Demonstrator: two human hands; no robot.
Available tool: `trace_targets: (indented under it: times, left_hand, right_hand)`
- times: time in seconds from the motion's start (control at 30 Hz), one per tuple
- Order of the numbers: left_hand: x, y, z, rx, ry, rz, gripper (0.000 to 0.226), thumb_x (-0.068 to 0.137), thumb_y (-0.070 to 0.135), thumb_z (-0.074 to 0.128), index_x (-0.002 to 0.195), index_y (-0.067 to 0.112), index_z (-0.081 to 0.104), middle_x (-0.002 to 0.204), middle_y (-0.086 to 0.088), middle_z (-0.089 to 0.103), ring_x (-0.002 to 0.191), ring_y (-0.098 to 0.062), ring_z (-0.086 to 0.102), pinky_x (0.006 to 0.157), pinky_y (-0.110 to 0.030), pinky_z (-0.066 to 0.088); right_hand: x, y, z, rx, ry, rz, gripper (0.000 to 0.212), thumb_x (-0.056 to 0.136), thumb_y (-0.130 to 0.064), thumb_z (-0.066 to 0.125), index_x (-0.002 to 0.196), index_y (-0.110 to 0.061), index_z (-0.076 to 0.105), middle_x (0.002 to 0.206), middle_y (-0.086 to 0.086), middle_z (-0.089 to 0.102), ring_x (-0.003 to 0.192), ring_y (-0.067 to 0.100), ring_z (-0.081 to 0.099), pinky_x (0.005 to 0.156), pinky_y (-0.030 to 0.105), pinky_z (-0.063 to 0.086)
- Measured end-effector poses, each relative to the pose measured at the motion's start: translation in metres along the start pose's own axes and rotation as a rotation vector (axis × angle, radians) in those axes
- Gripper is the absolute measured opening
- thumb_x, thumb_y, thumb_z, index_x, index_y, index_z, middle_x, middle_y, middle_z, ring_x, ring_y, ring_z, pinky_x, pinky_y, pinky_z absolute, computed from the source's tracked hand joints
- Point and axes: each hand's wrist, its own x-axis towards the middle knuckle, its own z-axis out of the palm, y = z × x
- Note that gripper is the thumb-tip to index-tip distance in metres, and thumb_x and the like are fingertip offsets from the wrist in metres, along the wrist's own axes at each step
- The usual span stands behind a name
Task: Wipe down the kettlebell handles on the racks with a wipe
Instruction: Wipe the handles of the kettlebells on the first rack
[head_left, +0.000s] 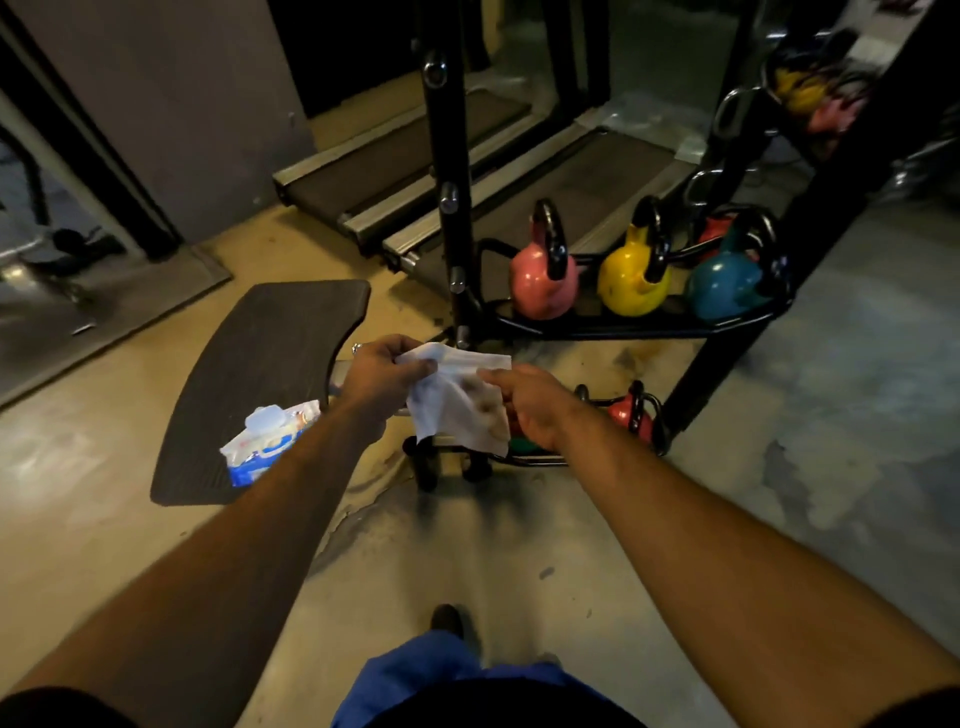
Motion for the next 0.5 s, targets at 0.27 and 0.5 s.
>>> trace_targets:
  times: [0.27,0.5]
  left_hand:
    - [0.021,0.04,-0.002,0.073,-0.091,0.149,0.024,0.085,-0.007,0.062,0.075,0.014,0.069,0.079,-0.011,0.064,0.077,-0.026,0.06,0.071,-0.039,0.049]
    - [0.035,0.057,0.002,0.035,-0.076,0.29,0.024,0.068,0.001,0.051,0.065,0.017,0.068,0.085,-0.007,0.062,0.077,-0.02,0.055,0.064,-0.028,0.042]
  right_hand:
    - [0.002,-0.052,-0.009,0.273,0.093,-0.102,0.024,0.101,-0.014,0.05,0.119,-0.011,0.067,0.096,0.013,0.071,0.073,0.02,0.072,0.062,0.027,0.058]
    - [0.011,-0.07,-0.019,0.253,-0.005,-0.002,0.047,0.101,-0.051,0.047,0.129,-0.016,0.063,0.124,0.016,0.066,0.106,0.029,0.067,0.086,0.042,0.056]
